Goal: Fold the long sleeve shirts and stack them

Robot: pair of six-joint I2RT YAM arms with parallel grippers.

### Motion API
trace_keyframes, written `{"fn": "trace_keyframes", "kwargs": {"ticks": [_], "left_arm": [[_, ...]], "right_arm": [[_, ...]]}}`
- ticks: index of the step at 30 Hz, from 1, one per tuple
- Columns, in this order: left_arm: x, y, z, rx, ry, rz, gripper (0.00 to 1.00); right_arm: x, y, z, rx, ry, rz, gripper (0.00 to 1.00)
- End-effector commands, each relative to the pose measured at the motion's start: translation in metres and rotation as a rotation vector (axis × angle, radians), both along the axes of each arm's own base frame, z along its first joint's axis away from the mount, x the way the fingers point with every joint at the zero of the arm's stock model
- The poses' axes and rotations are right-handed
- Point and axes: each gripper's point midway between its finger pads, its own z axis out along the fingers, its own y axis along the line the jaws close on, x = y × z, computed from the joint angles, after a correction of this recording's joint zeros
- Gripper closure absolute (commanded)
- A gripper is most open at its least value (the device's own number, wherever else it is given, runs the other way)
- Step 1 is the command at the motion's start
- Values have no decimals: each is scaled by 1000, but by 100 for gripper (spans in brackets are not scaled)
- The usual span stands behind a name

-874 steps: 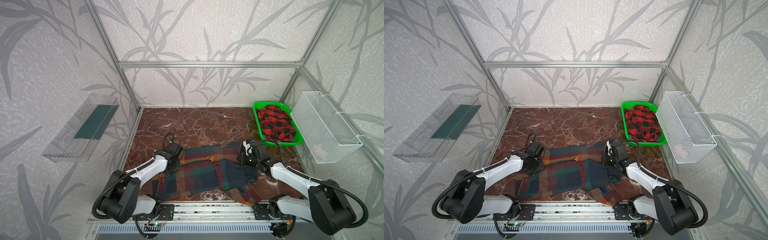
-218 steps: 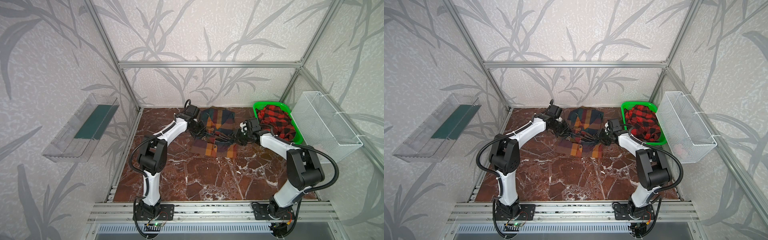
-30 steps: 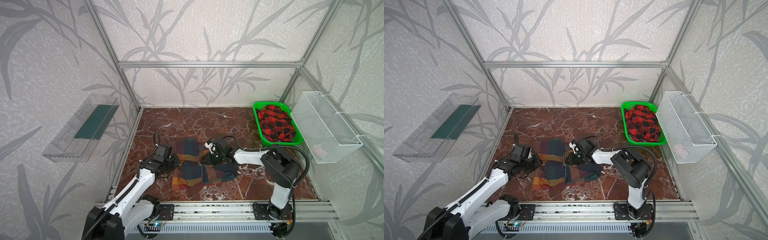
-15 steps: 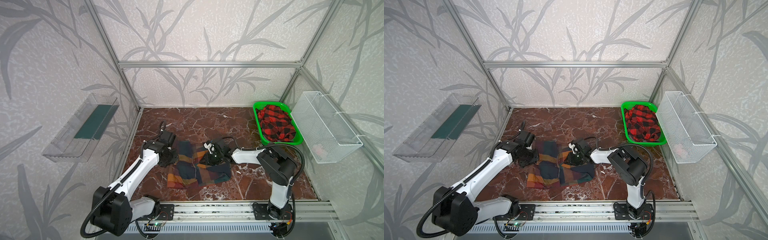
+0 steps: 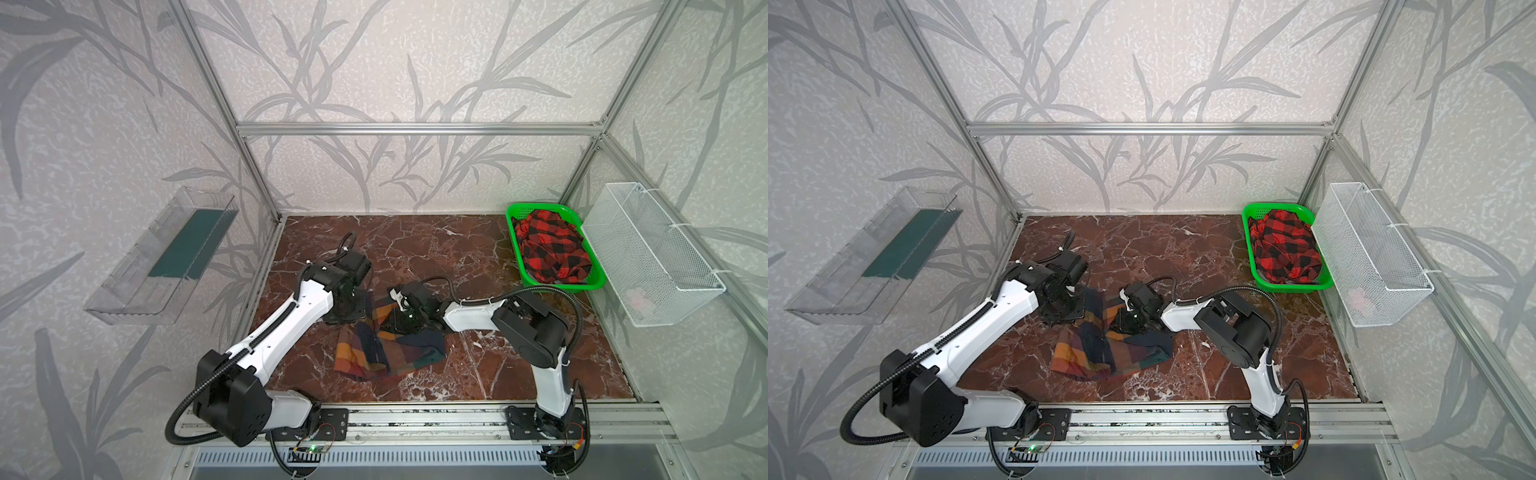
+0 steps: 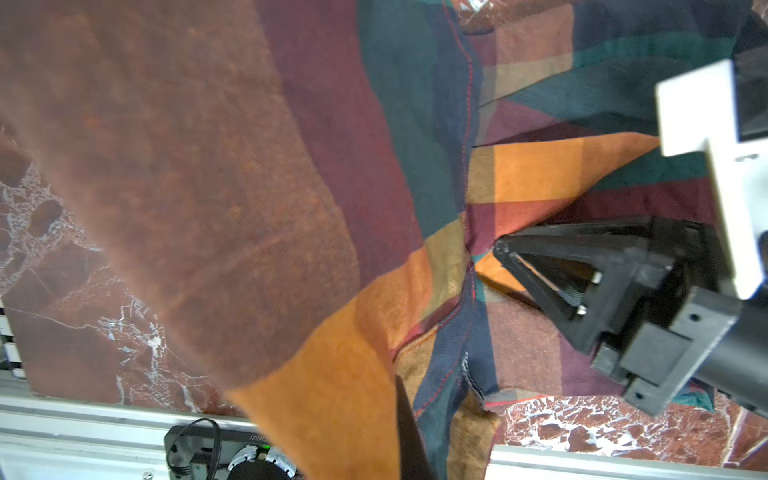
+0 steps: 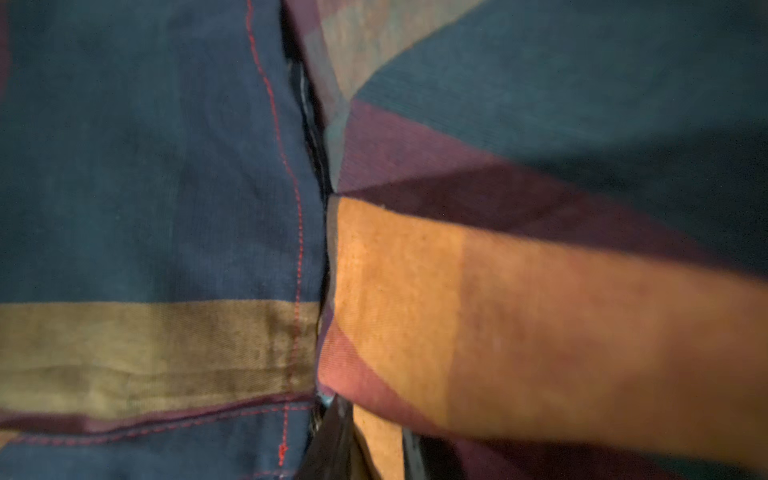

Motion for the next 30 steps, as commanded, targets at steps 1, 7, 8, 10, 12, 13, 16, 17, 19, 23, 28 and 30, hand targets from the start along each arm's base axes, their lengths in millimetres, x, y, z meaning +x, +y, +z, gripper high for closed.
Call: {"fn": "trace_keyframes", "kwargs": {"ticks": [1, 7, 8, 10, 12, 13, 16, 17, 19, 23, 28, 30], "left_arm": [[0, 0, 12, 47, 12, -22, 100], [11, -23, 9, 94, 47, -92, 100], [12, -26, 8, 102, 59, -103, 100], [13, -32, 6, 109, 74, -119, 100], [15, -37, 5, 105, 85, -125, 100], [16, -41, 5, 99, 86, -126, 100], [17, -52, 6, 77, 96, -124, 100], [17, -58, 5, 64, 102, -129, 100], [17, -69, 4, 60, 108, -143, 100], [13, -83, -4, 91, 144, -174, 100], [7, -90, -15, 162, 155, -234, 100], [5, -88, -18, 188, 154, -243, 100]], "right_arm": [[-10, 2, -25, -52, 54, -11, 77], [-21, 17, -28, -38, 71, 17, 79], [-22, 19, -28, -37, 71, 21, 79], [-24, 21, -28, -36, 72, 24, 79], [-26, 25, -29, -33, 79, 24, 79], [-27, 27, -30, -29, 85, 26, 79], [-28, 31, -32, -11, 105, 4, 80], [-28, 32, -35, -7, 112, -5, 80], [-28, 34, -37, 2, 130, -18, 80], [-28, 38, -42, 19, 159, -37, 81], [-25, 36, -46, 13, 159, -64, 81], [-24, 35, -45, 11, 153, -68, 81]]}}
